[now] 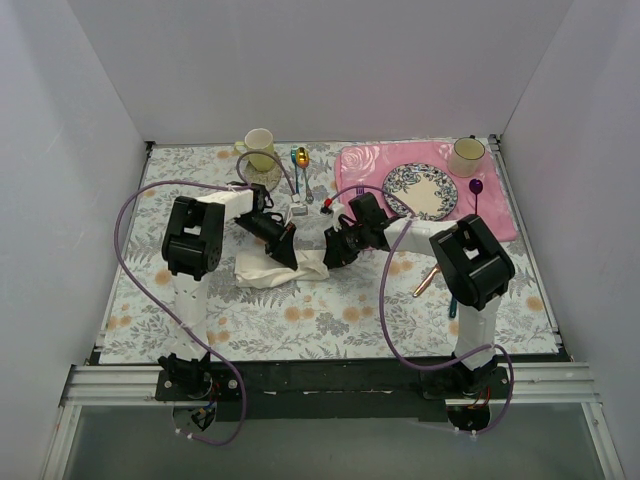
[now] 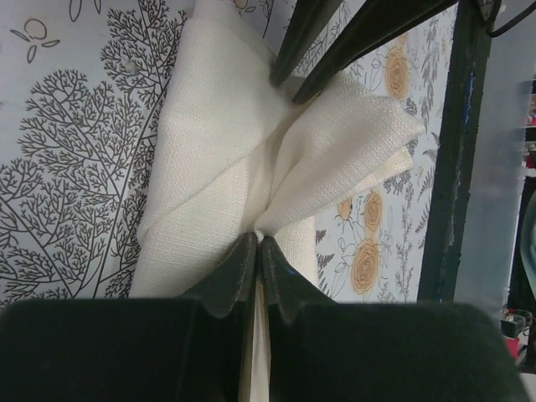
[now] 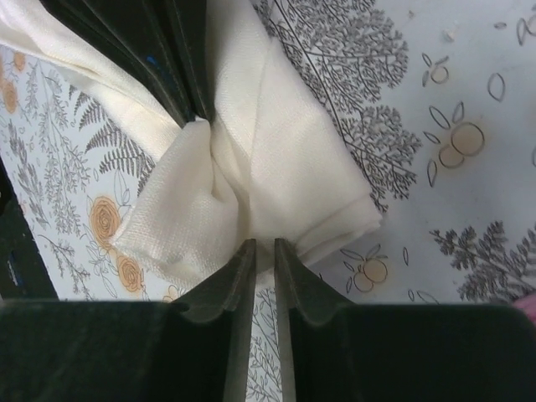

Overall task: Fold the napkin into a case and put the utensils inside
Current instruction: Fold the 2/3-rectangle-folded napkin at the center of the board.

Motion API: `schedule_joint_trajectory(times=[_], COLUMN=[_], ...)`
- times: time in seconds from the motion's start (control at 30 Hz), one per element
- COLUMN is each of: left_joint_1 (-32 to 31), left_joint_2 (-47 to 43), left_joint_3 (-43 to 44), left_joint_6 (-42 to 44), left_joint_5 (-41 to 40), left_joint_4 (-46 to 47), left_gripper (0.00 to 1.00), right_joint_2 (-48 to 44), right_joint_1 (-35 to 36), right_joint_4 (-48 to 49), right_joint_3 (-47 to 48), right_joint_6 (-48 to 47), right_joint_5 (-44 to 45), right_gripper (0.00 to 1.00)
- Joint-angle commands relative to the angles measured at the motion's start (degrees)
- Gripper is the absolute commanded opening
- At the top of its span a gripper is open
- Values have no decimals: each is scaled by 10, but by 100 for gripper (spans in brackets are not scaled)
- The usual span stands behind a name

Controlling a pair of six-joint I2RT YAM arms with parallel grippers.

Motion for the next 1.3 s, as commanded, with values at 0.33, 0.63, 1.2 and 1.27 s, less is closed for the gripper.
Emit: schedule_joint_trajectory(times=[0.33,0.63,1.2,1.27], left_joint_1=[2,2,4,6], left_joint_2=[37,38,42,42], left_joint_3=[0,0,2,3], left_joint_6=[18,19,21,21], left_joint_5=[-58,-57,-55,-54], left_joint_4=[1,-3,-7,-8], left_gripper=[0,0,0,0], right_joint_2=[-84,-100,-68,-65], right_joint_1=[-46,-35,56,59], right_joint_4=[-147,-50,-28,-19], right_joint_3=[23,5,27,26], right_joint_6=[-92,-139,-256,-258], right_joint_5=[18,-22,2,7], right_gripper=[73,84,88,82])
